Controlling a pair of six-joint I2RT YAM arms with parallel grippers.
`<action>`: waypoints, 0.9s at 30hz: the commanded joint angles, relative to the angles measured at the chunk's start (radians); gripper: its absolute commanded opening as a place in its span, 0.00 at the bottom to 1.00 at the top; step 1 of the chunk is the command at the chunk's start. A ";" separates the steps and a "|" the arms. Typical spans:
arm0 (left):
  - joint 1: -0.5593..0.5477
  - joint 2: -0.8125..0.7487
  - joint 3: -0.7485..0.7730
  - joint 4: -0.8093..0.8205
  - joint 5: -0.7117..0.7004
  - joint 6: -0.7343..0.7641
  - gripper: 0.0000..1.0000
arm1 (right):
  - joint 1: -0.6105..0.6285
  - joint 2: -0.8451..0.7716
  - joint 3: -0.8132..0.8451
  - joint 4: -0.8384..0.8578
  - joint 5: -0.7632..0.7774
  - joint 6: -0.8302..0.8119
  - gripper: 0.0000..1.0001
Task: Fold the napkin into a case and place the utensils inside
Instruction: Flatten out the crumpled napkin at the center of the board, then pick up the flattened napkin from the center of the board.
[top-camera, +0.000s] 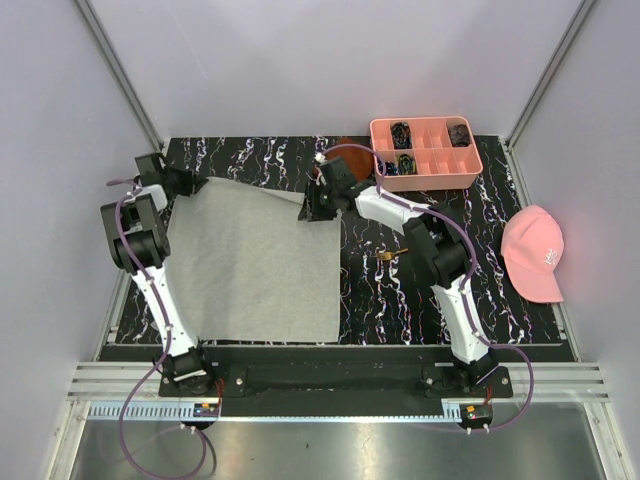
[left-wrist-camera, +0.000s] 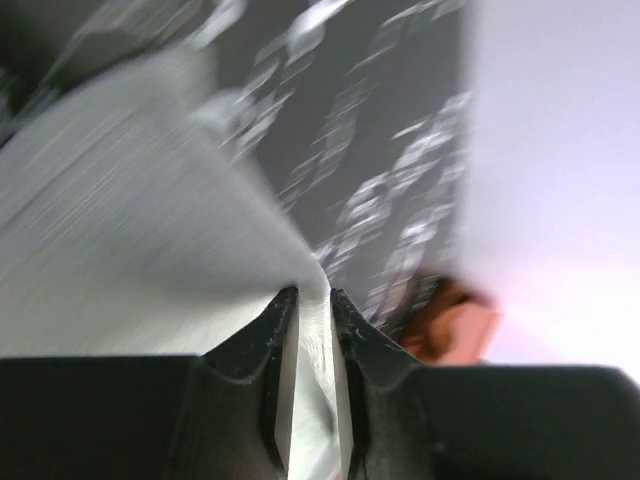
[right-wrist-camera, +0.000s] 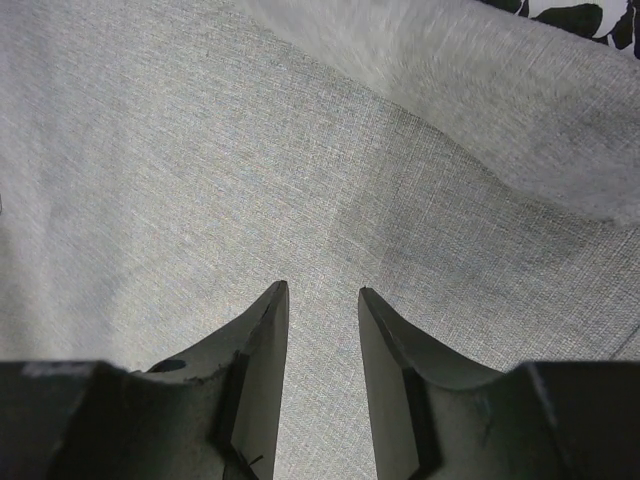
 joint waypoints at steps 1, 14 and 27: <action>0.017 -0.005 0.143 0.260 0.116 -0.128 0.25 | -0.009 -0.006 0.051 0.035 0.024 -0.011 0.45; -0.020 -0.500 -0.349 -0.353 -0.141 0.289 0.31 | -0.032 0.063 0.192 -0.131 0.036 -0.081 0.66; -0.051 -0.518 -0.536 -0.491 -0.312 0.309 0.29 | -0.003 -0.003 0.023 -0.178 0.062 -0.126 0.66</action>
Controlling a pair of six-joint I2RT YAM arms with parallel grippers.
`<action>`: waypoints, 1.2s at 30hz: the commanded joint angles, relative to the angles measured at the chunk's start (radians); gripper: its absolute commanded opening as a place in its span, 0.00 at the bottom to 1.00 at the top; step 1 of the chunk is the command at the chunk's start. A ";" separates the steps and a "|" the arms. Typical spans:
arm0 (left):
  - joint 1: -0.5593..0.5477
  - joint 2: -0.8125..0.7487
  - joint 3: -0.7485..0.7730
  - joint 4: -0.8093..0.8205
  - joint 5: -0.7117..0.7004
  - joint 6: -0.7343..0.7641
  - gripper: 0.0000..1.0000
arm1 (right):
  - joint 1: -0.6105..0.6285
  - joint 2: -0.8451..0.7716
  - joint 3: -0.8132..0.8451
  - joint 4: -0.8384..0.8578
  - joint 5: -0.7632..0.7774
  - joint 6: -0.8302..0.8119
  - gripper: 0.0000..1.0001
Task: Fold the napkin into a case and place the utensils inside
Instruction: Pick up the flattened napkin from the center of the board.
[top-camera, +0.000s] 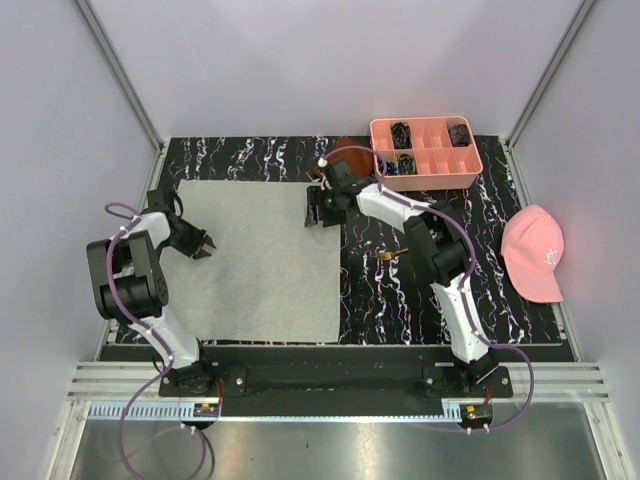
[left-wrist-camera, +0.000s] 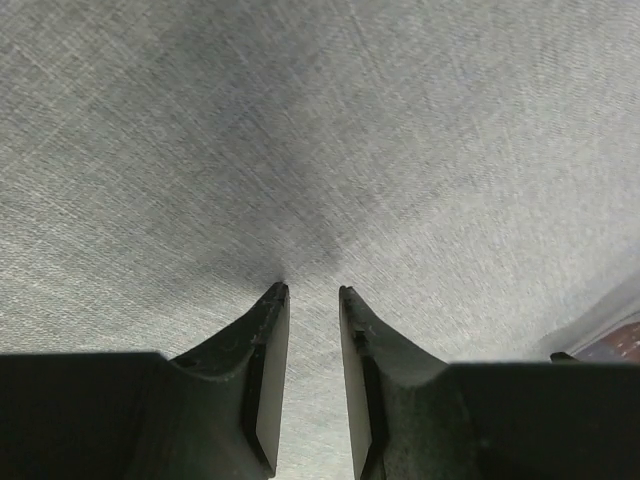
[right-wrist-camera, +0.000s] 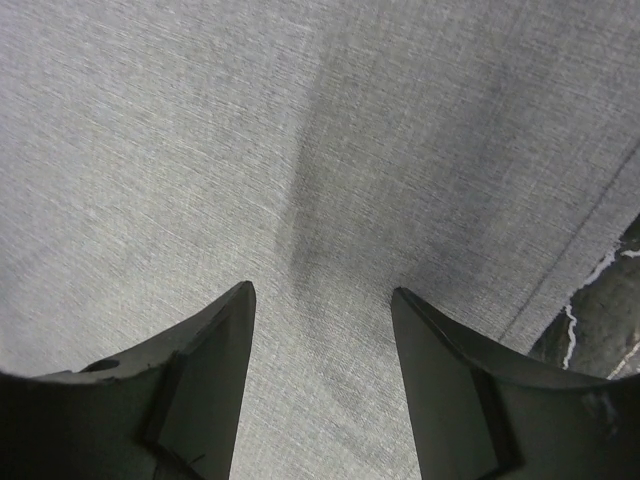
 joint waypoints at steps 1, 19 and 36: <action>0.003 0.063 0.034 0.003 -0.052 0.008 0.28 | 0.014 -0.016 -0.008 -0.028 0.010 -0.031 0.66; 0.011 -0.071 0.153 -0.058 -0.102 0.120 0.53 | 0.022 0.096 0.285 -0.206 0.121 -0.081 0.84; -0.756 -0.509 -0.191 -0.011 -0.325 0.046 0.50 | -0.094 -0.181 0.035 -0.220 0.198 -0.091 0.95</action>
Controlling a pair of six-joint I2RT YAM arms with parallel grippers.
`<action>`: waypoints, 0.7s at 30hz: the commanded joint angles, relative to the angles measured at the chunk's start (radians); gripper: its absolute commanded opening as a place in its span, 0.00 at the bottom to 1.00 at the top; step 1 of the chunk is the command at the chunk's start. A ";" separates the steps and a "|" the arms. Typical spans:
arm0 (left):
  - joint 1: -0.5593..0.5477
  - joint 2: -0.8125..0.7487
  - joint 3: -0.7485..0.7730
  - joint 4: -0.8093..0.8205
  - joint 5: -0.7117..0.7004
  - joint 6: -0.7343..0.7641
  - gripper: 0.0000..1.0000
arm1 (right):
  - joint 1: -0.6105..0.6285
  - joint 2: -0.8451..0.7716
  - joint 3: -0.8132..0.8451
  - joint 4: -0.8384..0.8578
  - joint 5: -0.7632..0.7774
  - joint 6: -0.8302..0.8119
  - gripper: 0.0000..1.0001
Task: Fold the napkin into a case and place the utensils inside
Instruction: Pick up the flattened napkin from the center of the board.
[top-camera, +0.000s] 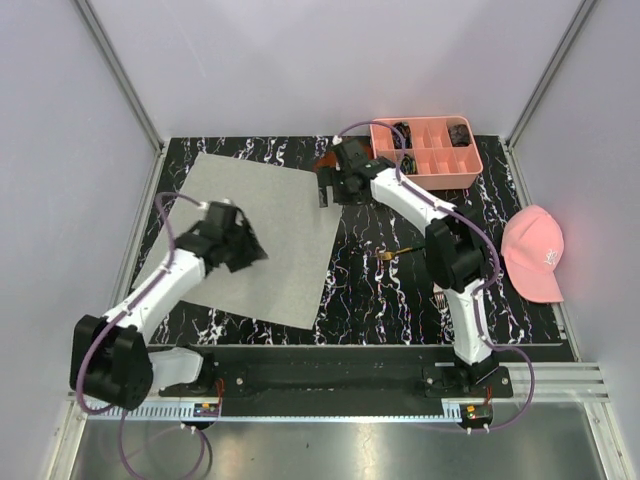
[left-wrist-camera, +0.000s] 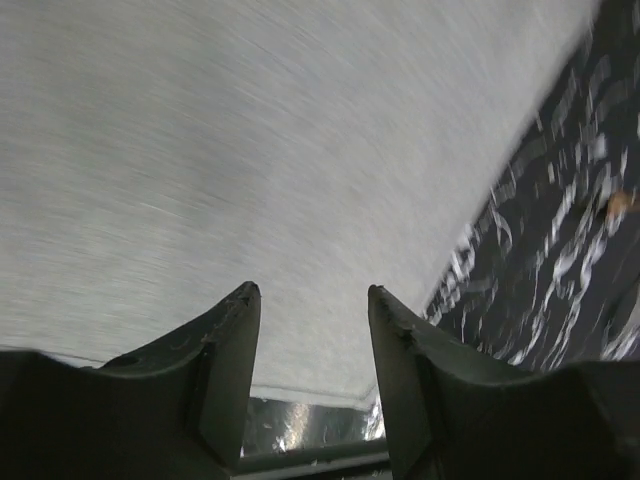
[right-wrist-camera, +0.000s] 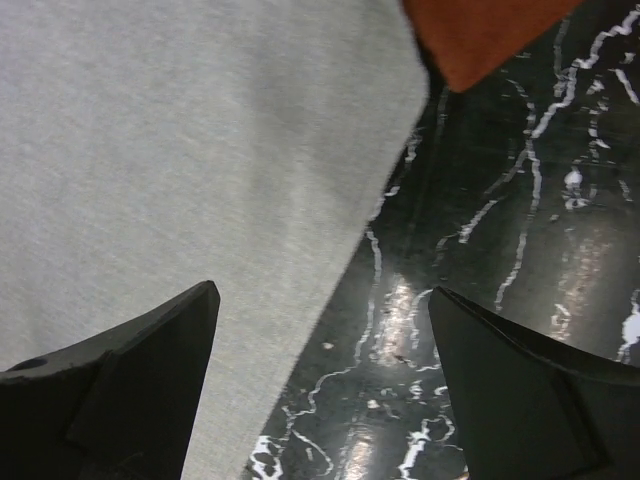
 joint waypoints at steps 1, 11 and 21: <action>-0.289 0.021 0.008 0.058 -0.189 -0.008 0.50 | -0.100 -0.056 -0.065 -0.008 -0.090 -0.019 0.94; -0.734 0.251 0.103 -0.022 -0.344 0.006 0.41 | -0.139 -0.194 -0.246 0.044 -0.135 -0.030 0.90; -0.841 0.343 0.126 -0.057 -0.313 -0.024 0.40 | -0.139 -0.228 -0.329 0.097 -0.158 -0.017 0.89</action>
